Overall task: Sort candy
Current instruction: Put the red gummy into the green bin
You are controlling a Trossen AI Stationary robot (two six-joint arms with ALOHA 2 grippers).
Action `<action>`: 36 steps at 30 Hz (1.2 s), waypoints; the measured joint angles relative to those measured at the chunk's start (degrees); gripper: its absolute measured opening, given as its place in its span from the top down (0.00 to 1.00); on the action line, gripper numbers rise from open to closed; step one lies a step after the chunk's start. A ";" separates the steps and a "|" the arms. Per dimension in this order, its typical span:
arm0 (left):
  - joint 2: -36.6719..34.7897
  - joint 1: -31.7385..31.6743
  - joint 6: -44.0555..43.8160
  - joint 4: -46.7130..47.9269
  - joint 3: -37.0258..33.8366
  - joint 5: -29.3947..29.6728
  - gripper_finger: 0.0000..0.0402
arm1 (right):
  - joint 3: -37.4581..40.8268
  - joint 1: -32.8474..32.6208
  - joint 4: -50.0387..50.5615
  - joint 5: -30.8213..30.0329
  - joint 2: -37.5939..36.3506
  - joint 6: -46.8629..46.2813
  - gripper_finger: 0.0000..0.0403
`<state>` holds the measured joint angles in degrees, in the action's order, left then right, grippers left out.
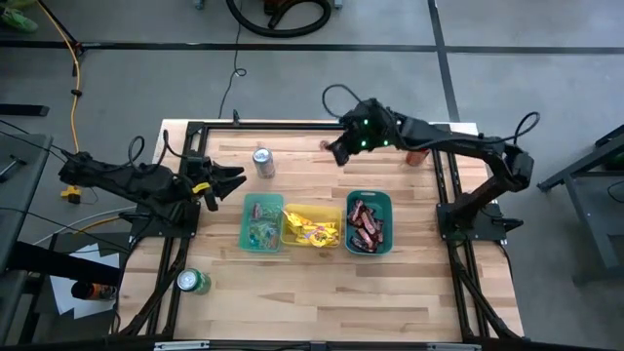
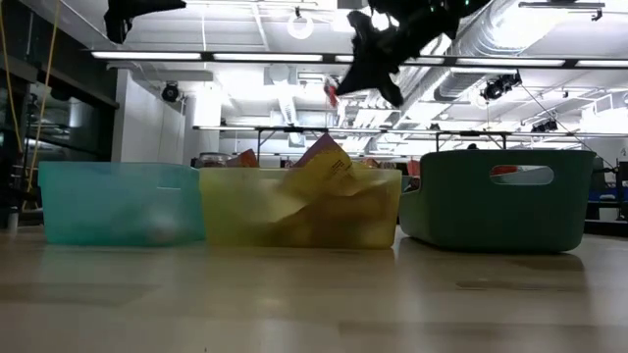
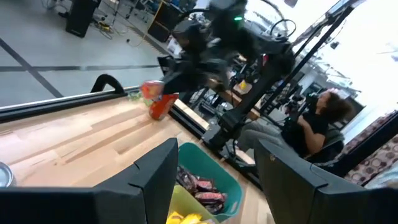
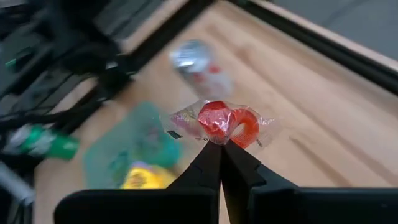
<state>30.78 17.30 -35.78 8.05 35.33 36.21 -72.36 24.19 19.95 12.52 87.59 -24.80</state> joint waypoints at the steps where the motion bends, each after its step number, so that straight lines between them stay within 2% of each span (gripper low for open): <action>1: 0.35 0.00 -0.01 -0.01 0.00 0.00 0.50 | 0.00 -1.46 -0.96 0.02 -0.02 0.23 1.00; 11: 3.82 -0.02 -0.63 -0.17 0.00 -0.02 0.50 | 0.00 -11.62 -5.79 0.42 0.07 3.02 1.00; 17: 5.55 -0.02 -0.15 -0.15 0.00 0.92 0.50 | 0.00 -14.50 -6.81 1.47 0.07 6.10 1.00; 22: 6.34 -0.02 0.37 -0.17 0.00 0.54 0.50 | 0.00 -16.40 -11.22 4.67 0.07 10.33 1.00; 30: 7.86 -0.02 0.03 -0.28 0.00 0.60 0.50 | 0.00 -19.42 -18.56 3.78 0.09 9.86 1.00; 32: 8.15 -0.04 0.06 -0.27 0.00 -0.45 0.50 | 0.00 -20.39 -21.26 1.73 0.12 9.85 1.00; 36: 8.22 -0.04 5.01 0.01 0.02 -7.08 0.50 | 0.00 -22.56 -30.07 -1.54 1.67 8.31 1.00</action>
<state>39.00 17.26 -30.77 8.06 35.35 29.12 -72.36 1.63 -10.12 10.97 89.26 -16.49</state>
